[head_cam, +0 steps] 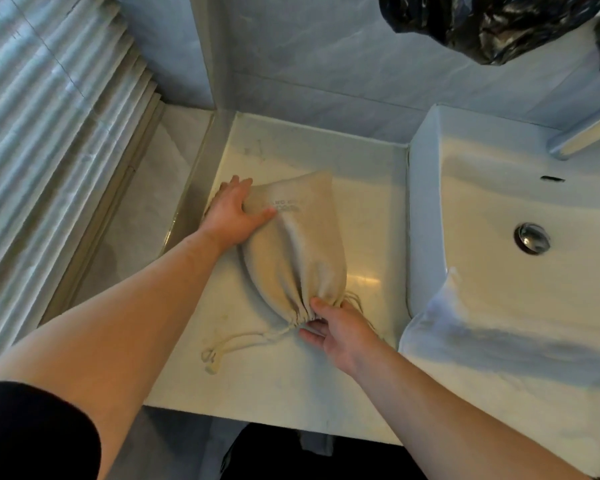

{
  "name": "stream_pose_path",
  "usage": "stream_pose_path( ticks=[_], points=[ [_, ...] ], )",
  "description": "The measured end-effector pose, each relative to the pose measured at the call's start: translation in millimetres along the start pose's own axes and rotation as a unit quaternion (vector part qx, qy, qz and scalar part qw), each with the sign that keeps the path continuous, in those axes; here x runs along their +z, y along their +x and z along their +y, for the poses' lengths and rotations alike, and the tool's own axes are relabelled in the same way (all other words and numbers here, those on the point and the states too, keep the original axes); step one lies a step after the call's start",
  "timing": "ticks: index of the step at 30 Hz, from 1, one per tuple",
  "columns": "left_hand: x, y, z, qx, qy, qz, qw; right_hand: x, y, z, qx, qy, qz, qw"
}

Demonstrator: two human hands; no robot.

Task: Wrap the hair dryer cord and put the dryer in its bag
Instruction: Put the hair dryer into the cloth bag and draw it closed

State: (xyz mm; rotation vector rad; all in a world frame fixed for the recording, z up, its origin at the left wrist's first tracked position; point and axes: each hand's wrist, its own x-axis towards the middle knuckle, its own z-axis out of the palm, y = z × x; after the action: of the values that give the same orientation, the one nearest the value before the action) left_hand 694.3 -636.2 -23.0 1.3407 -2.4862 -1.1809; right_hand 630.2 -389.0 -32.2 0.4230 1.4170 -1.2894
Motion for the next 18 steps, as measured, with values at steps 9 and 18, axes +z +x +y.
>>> stream_pose_path(
  ticks=[9,18],
  points=[
    [2.0,31.5,25.1,-0.054,0.002,-0.109,0.993,-28.4,12.8,-49.2,-0.067,0.067,0.093,0.991],
    [5.0,22.7,13.7,-0.166,-0.174,-0.189,0.952,-30.9,16.0,-54.7,-0.121,0.098,0.078,0.985]
  ],
)
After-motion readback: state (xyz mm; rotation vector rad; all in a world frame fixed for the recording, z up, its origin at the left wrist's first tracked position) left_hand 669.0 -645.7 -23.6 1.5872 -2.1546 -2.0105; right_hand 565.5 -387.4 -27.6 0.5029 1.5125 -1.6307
